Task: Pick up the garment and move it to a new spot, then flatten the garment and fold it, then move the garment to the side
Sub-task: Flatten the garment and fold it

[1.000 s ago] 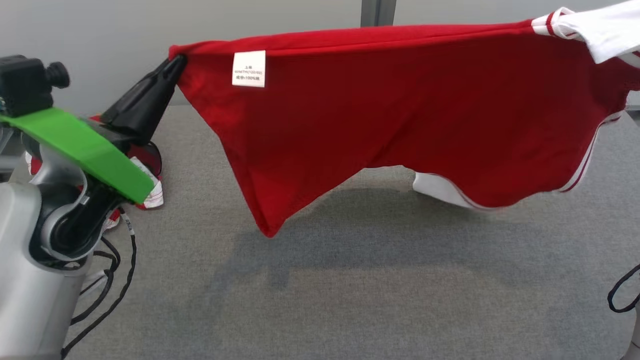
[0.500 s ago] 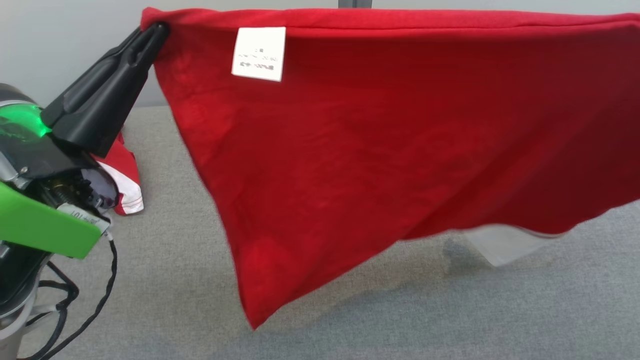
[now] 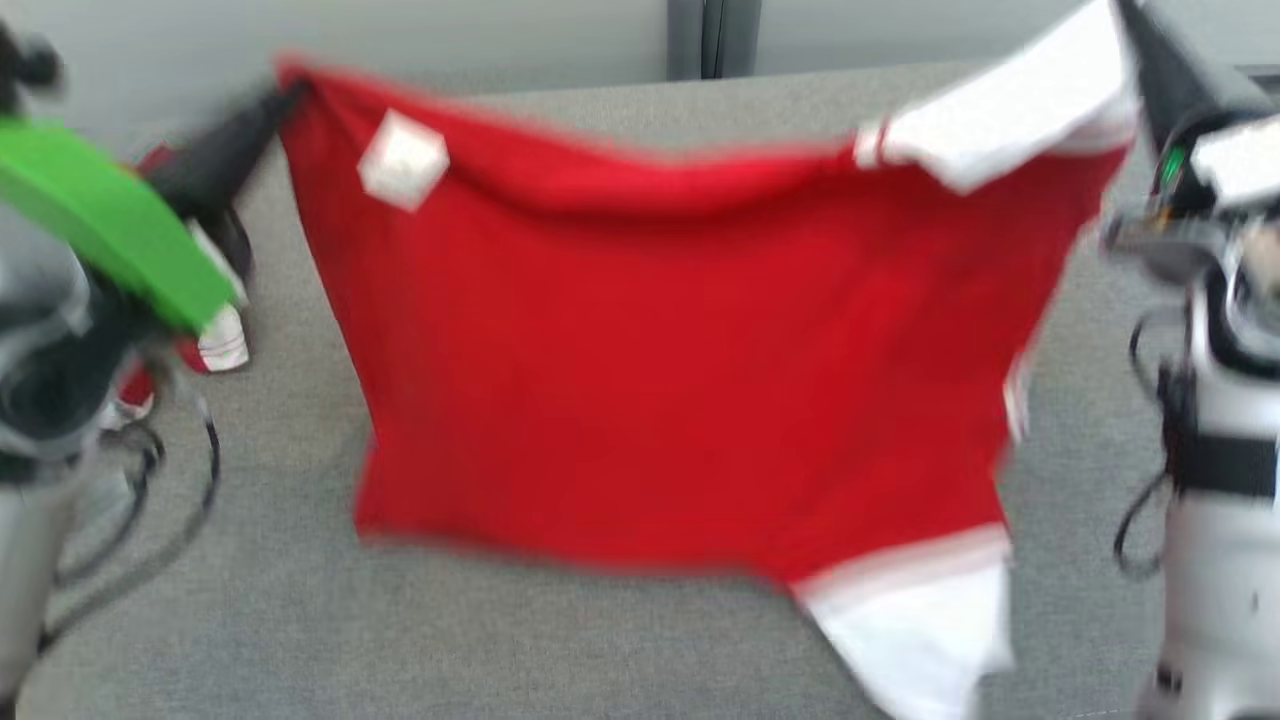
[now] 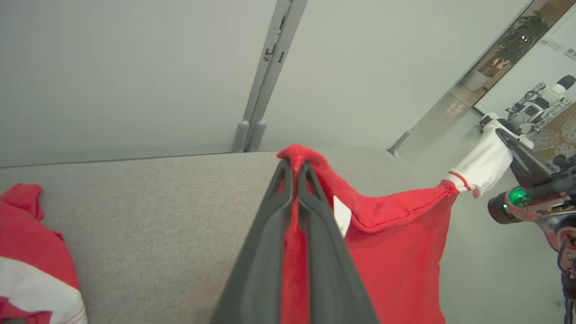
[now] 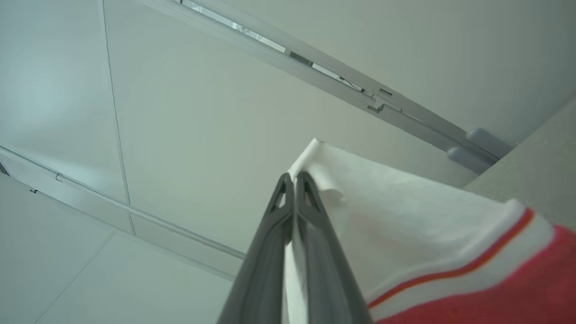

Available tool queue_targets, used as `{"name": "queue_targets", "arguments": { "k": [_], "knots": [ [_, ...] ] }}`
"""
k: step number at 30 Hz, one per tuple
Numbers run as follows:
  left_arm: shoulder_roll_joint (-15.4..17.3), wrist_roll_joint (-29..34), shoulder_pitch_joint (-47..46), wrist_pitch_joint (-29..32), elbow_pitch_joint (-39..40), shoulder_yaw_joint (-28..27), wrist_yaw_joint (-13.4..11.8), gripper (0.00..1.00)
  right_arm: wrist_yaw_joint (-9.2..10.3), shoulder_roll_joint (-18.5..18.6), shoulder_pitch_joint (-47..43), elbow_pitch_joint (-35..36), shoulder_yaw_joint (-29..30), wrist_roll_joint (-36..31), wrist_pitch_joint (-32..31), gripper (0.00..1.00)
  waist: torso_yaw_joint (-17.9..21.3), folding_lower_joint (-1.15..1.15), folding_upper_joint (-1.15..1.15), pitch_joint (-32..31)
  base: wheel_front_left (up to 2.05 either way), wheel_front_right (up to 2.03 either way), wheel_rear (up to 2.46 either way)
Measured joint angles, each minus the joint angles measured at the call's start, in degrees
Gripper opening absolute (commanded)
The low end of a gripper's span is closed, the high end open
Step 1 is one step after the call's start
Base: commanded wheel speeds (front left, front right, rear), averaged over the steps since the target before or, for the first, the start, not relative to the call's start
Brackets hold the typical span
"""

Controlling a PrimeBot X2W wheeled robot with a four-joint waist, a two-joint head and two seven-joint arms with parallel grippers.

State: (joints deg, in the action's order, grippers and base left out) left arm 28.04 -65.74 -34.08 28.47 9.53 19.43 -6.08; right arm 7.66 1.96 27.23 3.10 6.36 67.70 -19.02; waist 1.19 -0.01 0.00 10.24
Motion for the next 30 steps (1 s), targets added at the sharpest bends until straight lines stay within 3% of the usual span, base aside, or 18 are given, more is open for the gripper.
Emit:
{"name": "queue_targets", "arguments": {
  "k": [3, 6, 8, 10, 13, 16, 22, 25, 30],
  "knots": [
    [-3.09, 6.02, -11.29, -4.55, -2.14, -1.46, -0.03, 0.0, 0.0, -0.29, 13.18, -5.23, 3.2, -4.3, 6.65, 0.0, -0.13, -0.01, 0.0, 2.32, 0.0, 0.0, 0.0],
    [-6.64, 11.27, -22.52, -10.65, -0.2, -2.64, 0.87, 0.0, -0.01, 0.97, 25.46, -3.45, 4.88, -3.49, 9.88, 0.0, -0.41, 0.0, 0.0, 4.7, 0.0, 0.0, 0.0],
    [-5.73, 15.39, -26.64, -12.28, 1.71, -1.16, 3.88, 0.0, -0.04, 1.72, 30.98, -1.32, 3.5, -2.54, 10.38, 0.0, -0.65, 0.0, 0.0, 6.26, 0.0, 0.0, 0.0],
    [-4.75, 17.68, -26.47, -14.16, 1.43, -0.59, 5.16, 0.0, -0.07, 2.07, 32.77, -1.12, 0.82, 0.11, 10.74, 0.0, -0.85, 0.0, 0.0, 7.87, 0.0, 0.0, 0.0],
    [-6.91, 15.86, -19.28, -18.46, -2.52, -0.98, 6.08, 0.0, -0.05, 1.53, 28.41, -3.19, -2.23, 1.05, 10.74, 0.0, -0.96, -0.01, 0.0, 10.19, 0.0, 0.0, 0.0],
    [-8.16, 16.47, -7.05, -22.51, -9.01, 1.27, 7.16, 0.0, -0.03, 1.47, 15.64, -7.65, -1.94, 1.14, 10.67, 0.0, -0.9, -0.01, 0.0, 11.95, 0.0, 0.0, 0.0],
    [-7.14, 18.31, 8.77, -29.34, -19.49, 3.11, 8.31, 0.0, -0.01, 0.58, -7.06, -15.63, 1.16, 1.18, 11.55, 0.0, -0.4, -0.01, 0.0, 13.35, 0.0, 0.0, 0.0],
    [-8.23, 18.53, 12.68, -33.6, -24.32, 3.19, 9.2, 0.0, -0.18, 0.24, -10.1, -16.29, 0.65, 3.54, 12.54, 0.0, -0.04, 0.0, 0.0, 12.7, 0.0, 0.0, 0.0],
    [-8.9, 17.95, 14.89, -37.61, -27.07, 2.74, 10.73, 0.0, -2.6, 0.05, -11.1, -17.15, -1.08, 3.9, 12.95, 0.0, 0.53, 0.01, 0.0, 10.99, 0.0, 0.0, 0.0]
  ]
}}
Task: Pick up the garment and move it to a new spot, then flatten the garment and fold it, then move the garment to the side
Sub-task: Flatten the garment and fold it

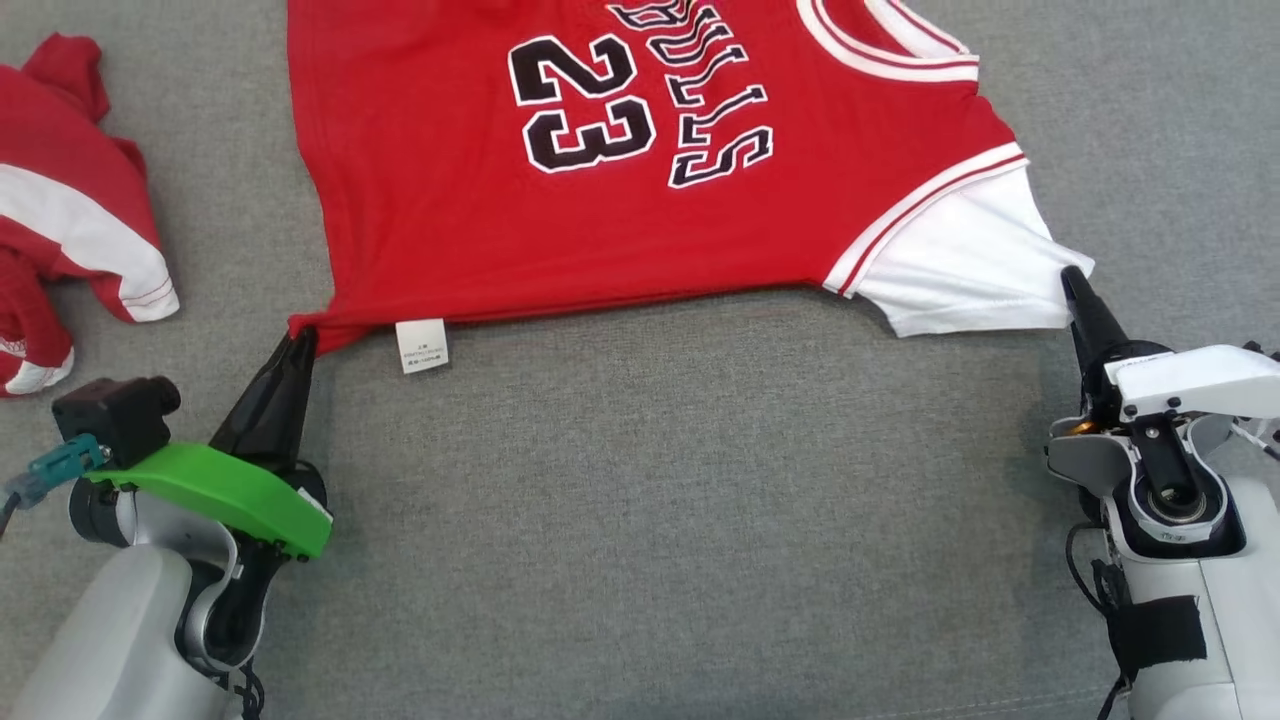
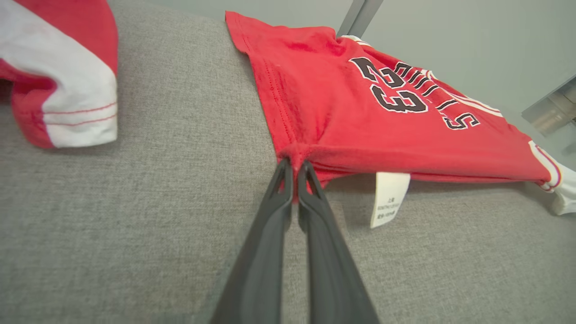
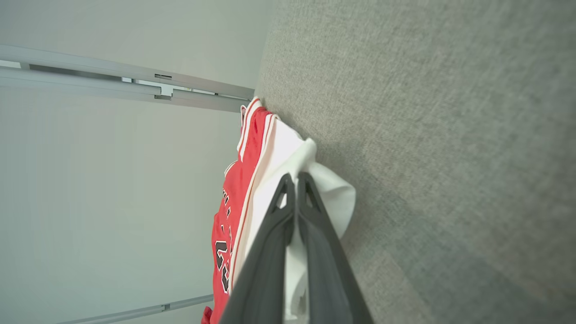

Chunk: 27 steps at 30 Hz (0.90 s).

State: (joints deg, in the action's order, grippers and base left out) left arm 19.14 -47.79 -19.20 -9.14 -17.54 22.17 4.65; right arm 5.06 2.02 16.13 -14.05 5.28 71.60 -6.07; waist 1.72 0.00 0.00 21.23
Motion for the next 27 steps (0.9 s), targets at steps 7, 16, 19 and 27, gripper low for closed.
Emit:
{"name": "queue_targets", "arguments": {
  "k": [7, 16, 19, 27],
  "knots": [
    [1.76, 3.02, 2.52, -2.53, 0.31, 2.56, 0.96, 0.0, -1.6, 0.77, -6.79, 0.76, 0.18, -1.47, -0.31, 0.0, 0.27, 0.0, 0.0, -3.7, 0.0, 0.0, 0.0],
    [2.5, 2.53, 18.08, -0.7, 1.47, 6.83, 0.87, 0.0, -2.11, 1.3, -21.53, 3.71, 1.41, -0.25, -2.66, 0.0, 0.43, 0.0, 0.0, -8.47, 0.0, 0.0, 0.0],
    [2.26, 1.38, 22.2, 0.12, 2.91, 7.45, 0.35, 0.0, -2.11, 1.79, -26.95, 4.75, 2.15, -0.2, -3.18, 0.0, 0.49, 0.01, 0.0, -9.63, 0.0, 0.0, 0.0],
    [1.69, -0.09, 24.17, 0.01, 5.01, 7.15, -0.46, 0.0, -2.22, 1.91, -31.56, 6.68, 2.14, 0.08, -4.07, 0.0, -0.21, 0.01, 0.0, -9.57, 0.0, 0.0, 0.0]
  ]
}}
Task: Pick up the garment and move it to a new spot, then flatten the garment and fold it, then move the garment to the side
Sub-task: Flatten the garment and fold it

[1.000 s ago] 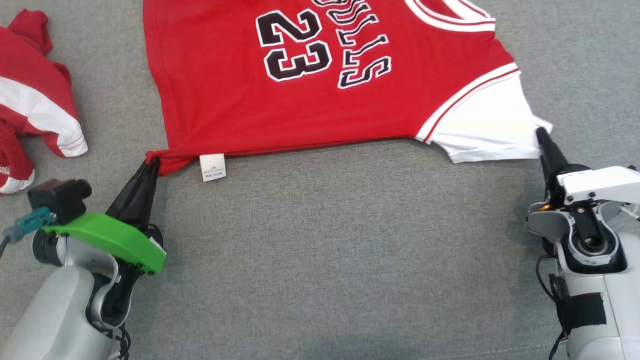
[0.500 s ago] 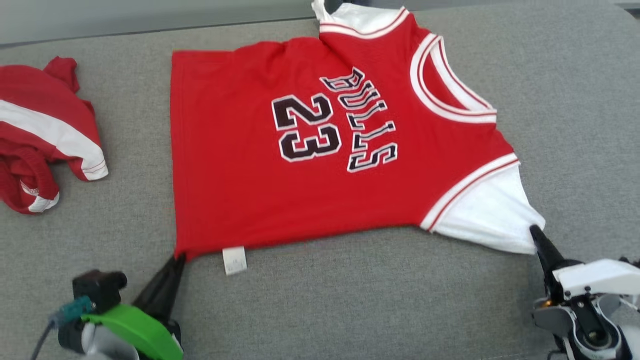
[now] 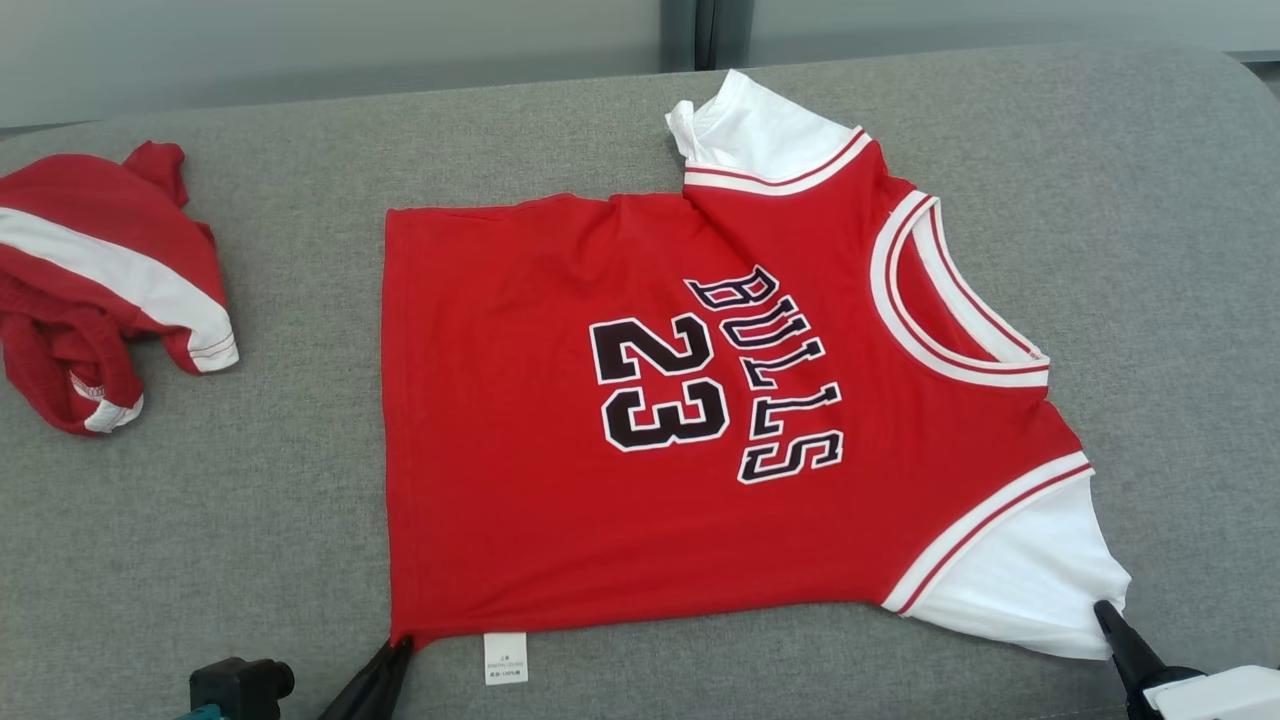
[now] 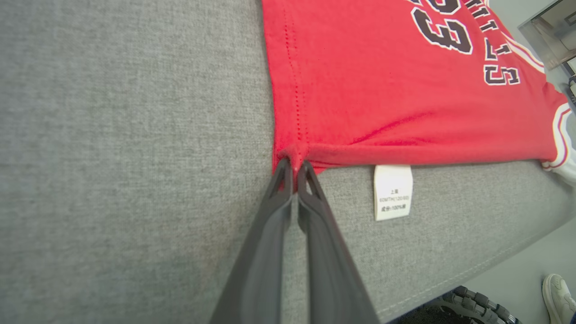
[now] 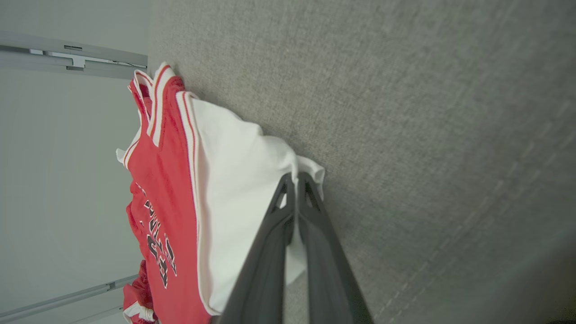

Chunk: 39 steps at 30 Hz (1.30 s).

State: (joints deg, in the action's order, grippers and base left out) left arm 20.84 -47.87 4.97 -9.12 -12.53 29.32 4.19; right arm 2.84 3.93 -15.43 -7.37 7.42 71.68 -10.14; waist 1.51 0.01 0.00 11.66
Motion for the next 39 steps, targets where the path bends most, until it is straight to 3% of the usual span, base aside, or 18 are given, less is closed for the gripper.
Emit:
{"name": "queue_targets", "arguments": {
  "k": [10, 22, 32, 39],
  "knots": [
    [0.51, -0.01, 1.21, 0.55, 4.17, 0.09, -0.44, 0.0, -1.34, -0.02, -0.08, 5.13, -0.94, 0.15, -0.58, 0.0, -0.3, 0.0, 0.0, 0.34, 0.0, 0.0, 0.0],
    [6.21, -0.34, 0.01, 6.92, 14.04, -0.45, -0.91, 0.0, -2.23, 3.68, 2.71, 16.03, 0.71, 1.59, -2.75, 0.0, -0.43, 0.0, 0.0, 1.27, 0.0, 0.0, 0.0],
    [9.32, -1.24, -7.62, 14.24, 19.57, -3.49, -3.78, 0.0, 0.9, 6.65, 9.67, 17.78, -2.08, -2.25, -5.15, 0.0, -0.88, 0.0, 0.0, 3.94, 0.0, 0.0, 0.0],
    [9.27, -2.04, -12.26, 18.81, 19.36, -3.57, -5.02, 0.0, 2.48, 7.03, 17.03, 16.45, -4.03, -4.6, -6.08, 0.0, -0.73, -0.01, 0.0, 6.43, 0.0, 0.0, 0.0]
  ]
}}
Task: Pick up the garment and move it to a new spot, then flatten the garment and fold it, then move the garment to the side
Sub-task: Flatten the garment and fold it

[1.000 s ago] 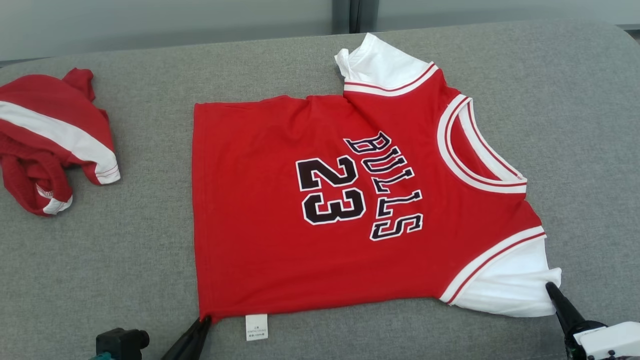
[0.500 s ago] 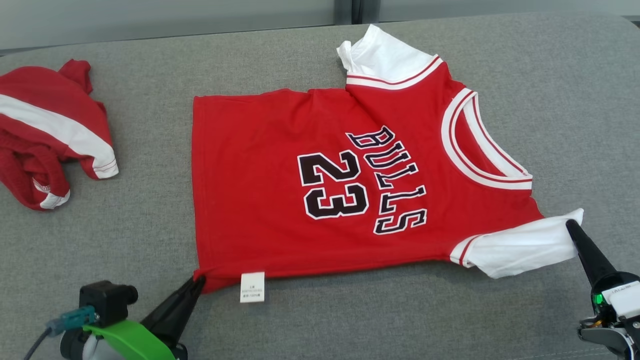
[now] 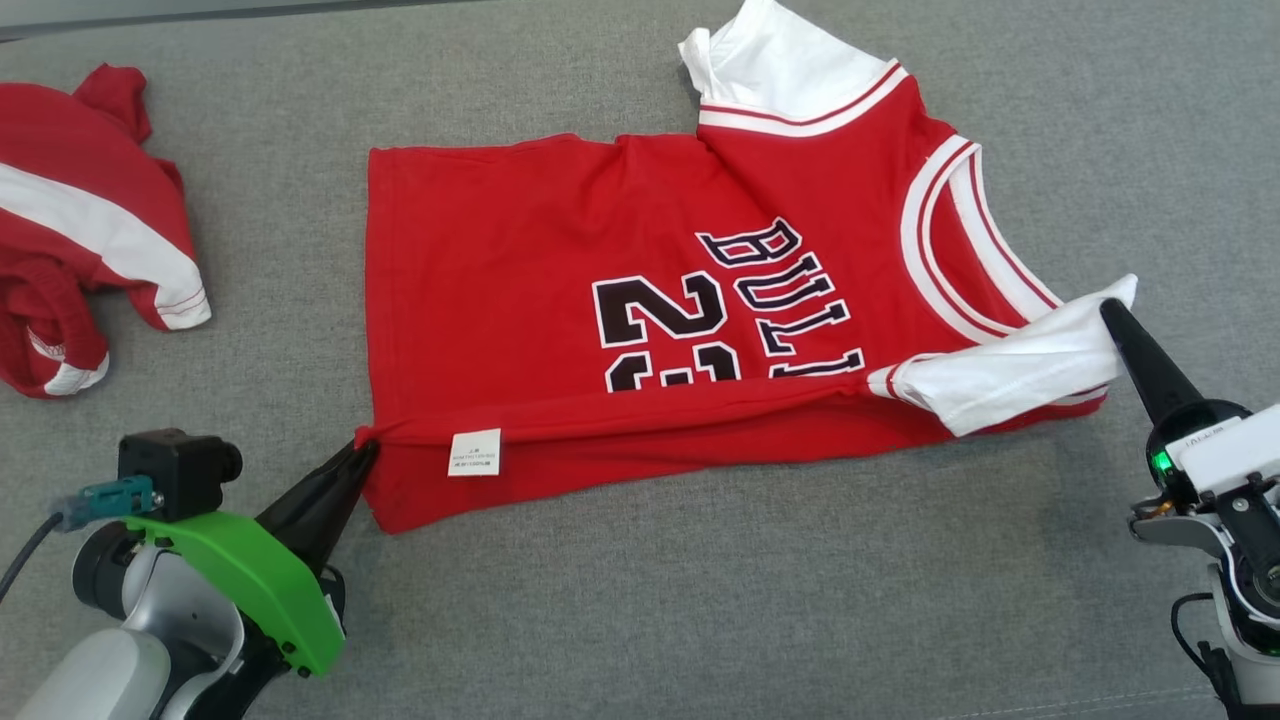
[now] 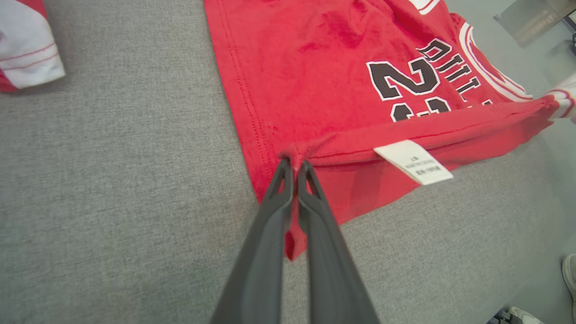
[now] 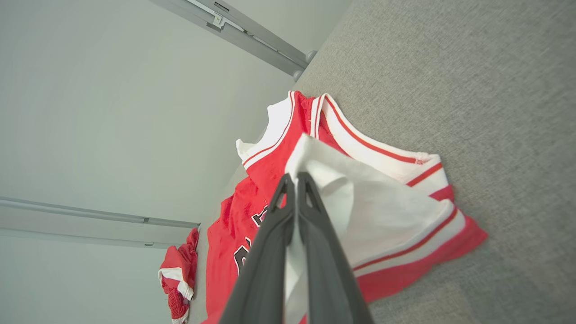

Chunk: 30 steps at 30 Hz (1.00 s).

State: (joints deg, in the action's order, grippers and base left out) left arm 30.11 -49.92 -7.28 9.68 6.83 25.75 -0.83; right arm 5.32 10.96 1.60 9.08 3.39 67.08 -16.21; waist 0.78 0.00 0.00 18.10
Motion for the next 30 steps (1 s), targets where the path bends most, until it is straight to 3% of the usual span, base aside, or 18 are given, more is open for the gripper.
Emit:
{"name": "queue_targets", "arguments": {
  "k": [19, 20, 21, 22, 30],
  "knots": [
    [-2.27, -0.25, -7.82, 5.89, -5.76, 2.31, -0.79, 0.0, 1.32, -0.03, 11.12, -10.11, -3.26, -4.77, -0.47, 0.0, -0.25, 0.0, 0.0, 2.83, 0.0, 0.0, 0.0],
    [-2.56, -0.32, -8.04, 6.0, -6.3, 2.36, -0.98, 0.22, 1.32, -0.11, 11.49, -10.66, -3.41, -4.98, -0.45, 0.33, -0.25, 0.0, 0.0, 2.79, 0.0, 0.0, 0.0],
    [-2.87, -0.34, -8.15, 6.01, -6.77, 2.4, -1.05, 0.62, 1.32, -0.26, 11.89, -11.33, -3.54, -5.02, -0.37, 0.82, -0.24, 0.0, 0.0, 2.68, 0.0, 0.0, 0.0],
    [-3.35, -0.35, -8.15, 6.17, -7.73, 2.48, -1.2, 1.0, 1.32, -0.47, 12.37, -12.29, -4.22, -5.26, 0.05, 1.0, -0.22, 0.0, 0.0, 2.3, 0.0, 0.0, 0.0],
    [-4.17, -1.9, -7.67, 4.44, -10.21, -0.64, -3.61, 1.0, 0.76, -0.01, 13.58, -13.37, -2.21, -7.95, 4.66, 1.0, 0.32, 0.0, 0.0, 0.19, 0.0, 0.0, 0.0]
  ]
}}
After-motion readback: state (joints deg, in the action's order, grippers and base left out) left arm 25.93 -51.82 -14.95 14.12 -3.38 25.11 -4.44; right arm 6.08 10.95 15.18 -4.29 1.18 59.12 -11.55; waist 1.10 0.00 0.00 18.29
